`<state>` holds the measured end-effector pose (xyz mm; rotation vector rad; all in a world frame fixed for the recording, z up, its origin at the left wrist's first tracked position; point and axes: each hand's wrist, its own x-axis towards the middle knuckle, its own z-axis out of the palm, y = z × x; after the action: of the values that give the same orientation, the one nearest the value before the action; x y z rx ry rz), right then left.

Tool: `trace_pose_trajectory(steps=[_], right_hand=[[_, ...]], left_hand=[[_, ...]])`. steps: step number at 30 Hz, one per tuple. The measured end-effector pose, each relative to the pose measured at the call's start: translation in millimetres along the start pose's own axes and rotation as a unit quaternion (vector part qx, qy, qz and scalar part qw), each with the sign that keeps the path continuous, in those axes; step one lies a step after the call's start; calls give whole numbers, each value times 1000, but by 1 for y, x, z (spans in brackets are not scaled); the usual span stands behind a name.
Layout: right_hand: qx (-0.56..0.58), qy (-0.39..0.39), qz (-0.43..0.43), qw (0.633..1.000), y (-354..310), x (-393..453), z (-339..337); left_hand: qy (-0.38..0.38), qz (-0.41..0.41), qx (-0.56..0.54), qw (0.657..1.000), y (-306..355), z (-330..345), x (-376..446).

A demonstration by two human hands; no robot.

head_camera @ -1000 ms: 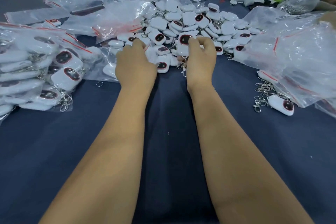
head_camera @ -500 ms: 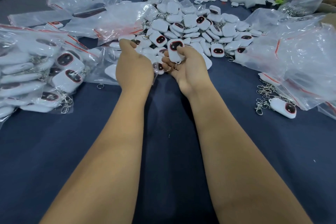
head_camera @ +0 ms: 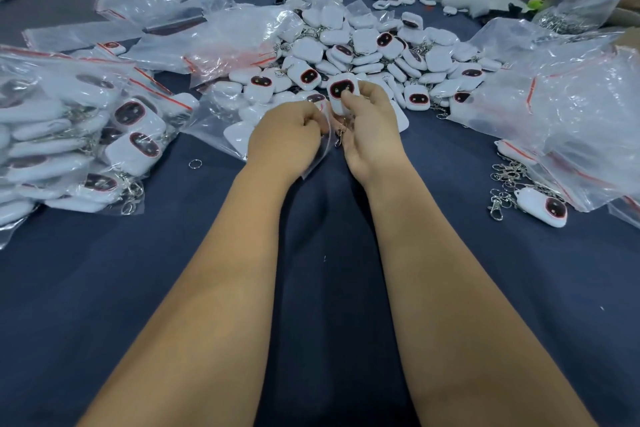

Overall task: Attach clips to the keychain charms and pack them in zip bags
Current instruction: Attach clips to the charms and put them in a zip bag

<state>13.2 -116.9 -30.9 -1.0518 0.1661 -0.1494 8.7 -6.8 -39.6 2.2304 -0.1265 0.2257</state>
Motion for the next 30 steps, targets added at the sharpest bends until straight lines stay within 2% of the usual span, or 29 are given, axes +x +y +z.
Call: trace_pose_trajectory(steps=[3,6,12,15,23,30], right_hand=[[-69,2,-38,997,1,0,0],[-102,-14,-40,994,2,-1,0],[-32,-42,14,999,-5,-6,2],[-49,-50,16,997,-5,-8,3],[-196,-58,-23,979,1,-7,3],[-237,-55,-29,969,2,-6,0]], left_hand=[[16,2,36,999,-2,-1,2],[27,9,13,1000,-3,-2,2],[54,10,-66,996,-4,-3,4],[58,2,-96,994,-6,-2,6],[36,-43,-306,950,1,-8,4],[4,-44,-261,964,0,-6,4]])
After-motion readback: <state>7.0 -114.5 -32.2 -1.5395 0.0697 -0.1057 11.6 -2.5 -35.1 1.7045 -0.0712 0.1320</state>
